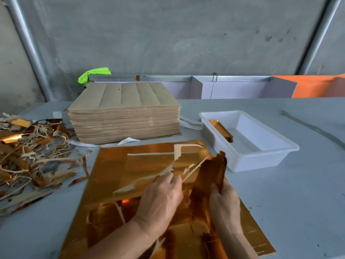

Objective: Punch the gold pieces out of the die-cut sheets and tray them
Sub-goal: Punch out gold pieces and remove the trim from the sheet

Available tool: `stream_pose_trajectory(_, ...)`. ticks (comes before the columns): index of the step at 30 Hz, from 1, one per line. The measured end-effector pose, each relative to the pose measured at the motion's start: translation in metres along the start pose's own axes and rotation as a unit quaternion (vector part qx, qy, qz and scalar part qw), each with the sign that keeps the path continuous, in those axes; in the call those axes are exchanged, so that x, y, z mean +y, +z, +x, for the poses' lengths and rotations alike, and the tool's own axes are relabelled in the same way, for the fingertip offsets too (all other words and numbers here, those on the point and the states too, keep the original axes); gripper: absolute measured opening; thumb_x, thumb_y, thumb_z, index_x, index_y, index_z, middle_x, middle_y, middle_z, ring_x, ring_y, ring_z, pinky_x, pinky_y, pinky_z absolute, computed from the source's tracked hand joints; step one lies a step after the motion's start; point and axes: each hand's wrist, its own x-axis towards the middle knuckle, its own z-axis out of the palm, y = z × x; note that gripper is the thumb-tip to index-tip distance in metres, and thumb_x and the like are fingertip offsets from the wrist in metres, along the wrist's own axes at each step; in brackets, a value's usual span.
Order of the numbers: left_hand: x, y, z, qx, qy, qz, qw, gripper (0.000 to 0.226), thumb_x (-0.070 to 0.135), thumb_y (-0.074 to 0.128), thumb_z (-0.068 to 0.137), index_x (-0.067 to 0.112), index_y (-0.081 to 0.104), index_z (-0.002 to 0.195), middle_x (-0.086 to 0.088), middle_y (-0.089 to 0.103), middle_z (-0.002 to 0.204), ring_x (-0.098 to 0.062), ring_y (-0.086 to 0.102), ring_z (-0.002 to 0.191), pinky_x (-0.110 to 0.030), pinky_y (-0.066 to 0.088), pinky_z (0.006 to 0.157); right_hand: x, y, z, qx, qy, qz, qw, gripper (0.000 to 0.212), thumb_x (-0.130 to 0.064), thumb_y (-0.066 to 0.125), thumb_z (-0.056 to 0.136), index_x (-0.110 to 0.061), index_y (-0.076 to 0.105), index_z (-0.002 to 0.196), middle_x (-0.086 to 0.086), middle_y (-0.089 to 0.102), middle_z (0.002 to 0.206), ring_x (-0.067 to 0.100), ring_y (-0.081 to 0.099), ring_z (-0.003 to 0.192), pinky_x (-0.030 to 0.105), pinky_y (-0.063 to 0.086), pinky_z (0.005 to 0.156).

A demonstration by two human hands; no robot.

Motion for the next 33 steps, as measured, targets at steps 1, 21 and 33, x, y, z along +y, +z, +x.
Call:
stream_pose_trajectory(1,0.008,0.002,0.002,0.008,0.008,0.004,1.0,0.018,0.011,0.084,0.065,0.011,0.067,0.07,0.003,0.06,0.064,-0.002,0.051,0.041,-0.013,0.045,0.037,-0.004,0.005,0.0,-0.005,-0.014,-0.011,1.0,0.025,-0.012,0.04,0.1,-0.012,0.06,0.086,0.002,0.062,0.074,0.012,0.057,0.064,0.02,0.037,0.053)
stream_pose_trajectory(21,0.027,0.03,0.0,-0.104,0.019,-0.039,0.994,0.029,0.014,0.079,0.075,0.017,0.065,0.1,-0.001,0.06,0.095,-0.004,0.05,0.044,-0.012,0.042,0.04,0.004,0.002,0.003,-0.03,0.111,0.17,0.979,0.029,-0.027,0.052,0.097,-0.005,0.062,0.08,0.012,0.066,0.068,0.027,0.065,0.064,0.037,0.056,0.061)
stream_pose_trajectory(33,-0.012,0.03,-0.001,-0.287,-0.07,0.088,0.951,0.041,0.038,0.05,0.095,0.017,0.042,0.129,-0.008,0.047,0.121,-0.019,0.059,0.091,-0.025,0.05,0.074,-0.007,0.005,0.017,-0.009,0.027,0.019,0.999,0.033,-0.017,0.042,0.101,-0.013,0.043,0.068,-0.001,0.041,0.059,0.011,0.039,0.049,0.019,0.03,0.043)
